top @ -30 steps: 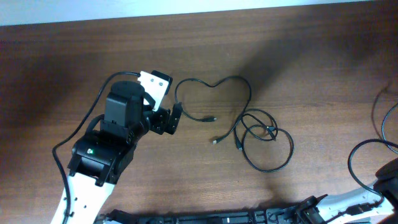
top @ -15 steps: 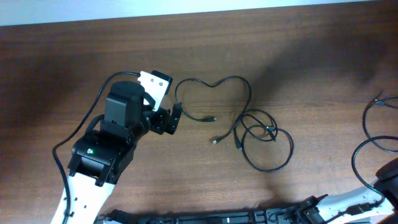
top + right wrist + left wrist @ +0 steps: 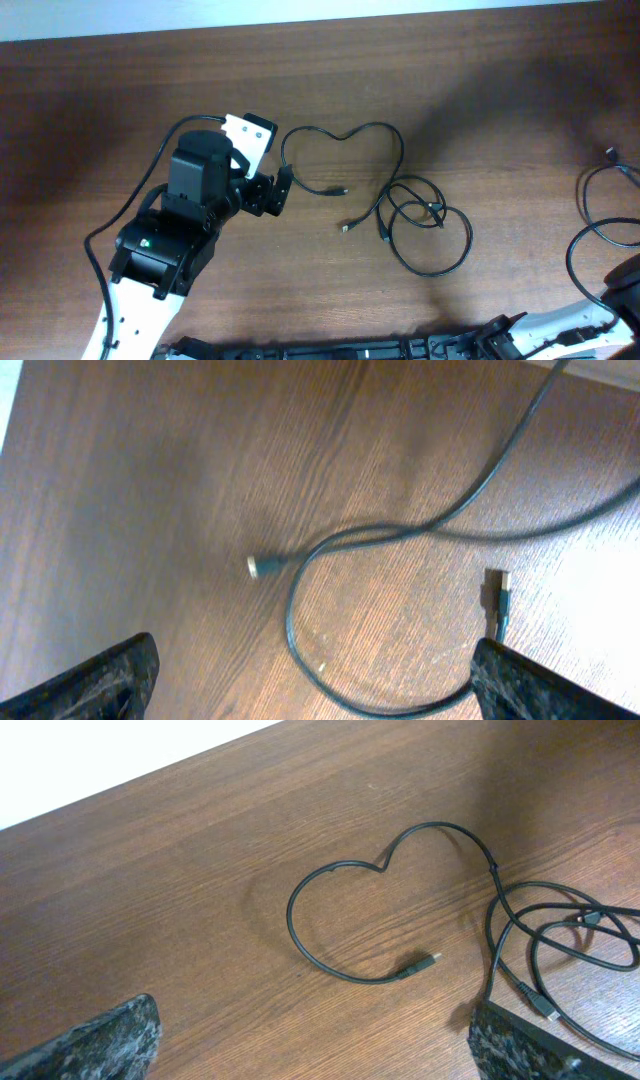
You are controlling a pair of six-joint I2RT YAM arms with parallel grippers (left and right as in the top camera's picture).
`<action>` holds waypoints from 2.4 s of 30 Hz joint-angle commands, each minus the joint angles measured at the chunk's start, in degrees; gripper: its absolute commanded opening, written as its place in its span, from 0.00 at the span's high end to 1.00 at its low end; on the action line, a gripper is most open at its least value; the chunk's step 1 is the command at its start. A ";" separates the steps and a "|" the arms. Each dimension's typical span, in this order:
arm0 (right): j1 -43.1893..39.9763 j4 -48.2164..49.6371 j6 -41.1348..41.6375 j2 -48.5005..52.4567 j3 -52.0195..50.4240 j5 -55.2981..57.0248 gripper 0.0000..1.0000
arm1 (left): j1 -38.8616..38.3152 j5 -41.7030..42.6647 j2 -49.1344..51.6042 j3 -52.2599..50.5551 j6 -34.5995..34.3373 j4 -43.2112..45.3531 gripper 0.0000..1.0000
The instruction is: Untangle cables
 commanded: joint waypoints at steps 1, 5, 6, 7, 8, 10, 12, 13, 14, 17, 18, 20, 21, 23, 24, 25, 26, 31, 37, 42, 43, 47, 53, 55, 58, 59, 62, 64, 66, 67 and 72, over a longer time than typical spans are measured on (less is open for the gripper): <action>0.04 -4.39 -0.39 -0.07 -0.35 -0.74 0.01 | 0.33 0.66 -0.28 0.63 0.94 0.11 0.01; 0.04 -9.70 -0.50 -0.07 -0.35 -0.74 0.01 | 0.33 0.66 -0.28 0.63 0.94 0.11 0.01; 0.04 -10.84 -0.59 -0.07 -0.35 -0.76 0.01 | 0.33 0.66 -0.28 0.63 0.94 0.11 0.01; 0.07 -11.69 -0.59 -0.07 -0.35 -0.76 0.01 | 0.33 0.66 -0.28 0.63 0.94 0.11 0.01; 0.13 -12.72 -0.61 -0.07 -0.37 -0.83 0.01 | 0.33 0.66 -0.28 0.63 0.94 0.11 0.01; 0.81 -13.79 -4.68 -0.07 -0.37 -3.63 0.01 | 0.33 0.66 -0.28 0.63 0.94 0.09 0.01; 2.08 -14.62 -8.04 -0.07 -0.37 -6.80 0.01 | 0.35 0.66 -0.28 0.63 0.94 0.11 0.01; 3.48 -15.37 -10.32 -0.07 -0.37 -8.39 0.01 | 0.33 0.66 -0.28 0.63 0.94 0.11 0.01; 5.07 -16.00 -12.33 -0.07 -0.37 -9.01 0.01 | 0.33 0.66 -0.28 0.63 0.94 0.11 0.01; 10.51 -17.00 -15.85 -0.07 -0.37 -9.05 0.01 | 0.35 0.66 -0.28 0.63 0.94 0.11 0.01; 12.26 -17.18 -16.17 -0.07 -0.37 -8.98 0.01 | 0.33 0.66 -0.28 0.63 0.94 0.11 0.01; 16.68 -18.05 -18.62 -0.07 -0.37 -8.85 0.01 | 0.33 0.66 -0.28 0.63 0.94 0.09 0.01; 18.97 -18.60 -20.24 -0.07 -0.39 -8.81 0.01 | 0.33 0.66 -0.28 0.63 0.94 0.11 0.01; 23.37 -19.43 -23.10 -0.07 -0.39 -8.63 0.01 | 0.35 0.66 -0.28 0.63 0.94 0.09 0.01; 25.77 -19.87 -24.70 -0.07 -0.39 -8.63 0.01 | 0.33 0.66 -0.28 0.63 0.94 0.11 0.01; 27.98 -20.41 -25.99 -0.07 -0.39 -8.63 0.01 | 0.33 0.66 -0.28 0.63 0.94 0.11 0.01; 30.21 -21.14 -27.21 -0.07 -0.39 -8.59 0.01 | 0.33 0.66 -0.28 0.63 0.94 0.09 0.01; 39.58 -23.61 -30.62 -0.07 -0.39 -5.86 0.01 | 0.33 0.66 -0.28 0.63 0.94 0.11 0.01; 49.07 -26.60 -32.22 -0.07 -0.42 -4.11 0.01 | 0.33 0.66 -0.28 0.63 0.94 0.09 0.01; 54.84 -29.38 -35.15 -0.07 -0.42 -4.09 0.01 | 0.33 0.66 -0.28 0.63 0.94 0.11 0.01; 55.84 -29.18 -35.12 -0.07 -0.42 -4.11 0.01 | 0.33 0.66 -0.28 0.63 0.94 0.11 0.01; 59.10 -27.56 -35.08 -0.07 -0.46 -4.11 0.01 | 0.33 0.66 -0.28 0.63 0.94 0.09 0.01; 61.66 -23.58 -32.72 -0.07 -4.31 -4.33 0.01 | 0.33 0.66 -0.28 0.63 0.94 0.09 0.01; 62.31 -19.91 -29.73 -0.07 -7.58 -4.33 0.01 | 0.33 0.66 -0.28 0.63 0.94 0.09 0.01; 63.28 -13.60 -25.68 -0.07 -13.38 -5.20 0.01 | 0.33 0.66 -0.28 0.63 0.94 0.09 0.01; 63.71 -11.32 -25.57 -0.07 -15.06 -6.78 0.01 | 0.35 0.66 -0.28 0.63 0.94 0.09 0.01; 64.76 -3.06 -20.65 -0.07 -19.41 -10.82 0.01 | 0.33 0.66 -0.28 0.63 0.94 0.09 0.01; 65.46 4.09 -12.90 -0.07 -22.95 -10.82 0.02 | 0.33 0.66 -0.28 0.63 0.94 0.09 0.01; 66.07 7.37 -9.38 -0.07 -25.33 -10.80 0.01 | 0.33 0.63 -0.28 0.63 0.94 0.09 0.01; 66.36 7.74 -9.31 -0.07 -25.99 -10.80 0.01 | 0.33 0.66 -0.28 0.63 0.94 0.09 0.01; 66.88 7.87 -9.33 -0.07 -27.39 -10.58 0.01 | 0.33 0.66 -0.28 0.63 0.94 0.11 0.01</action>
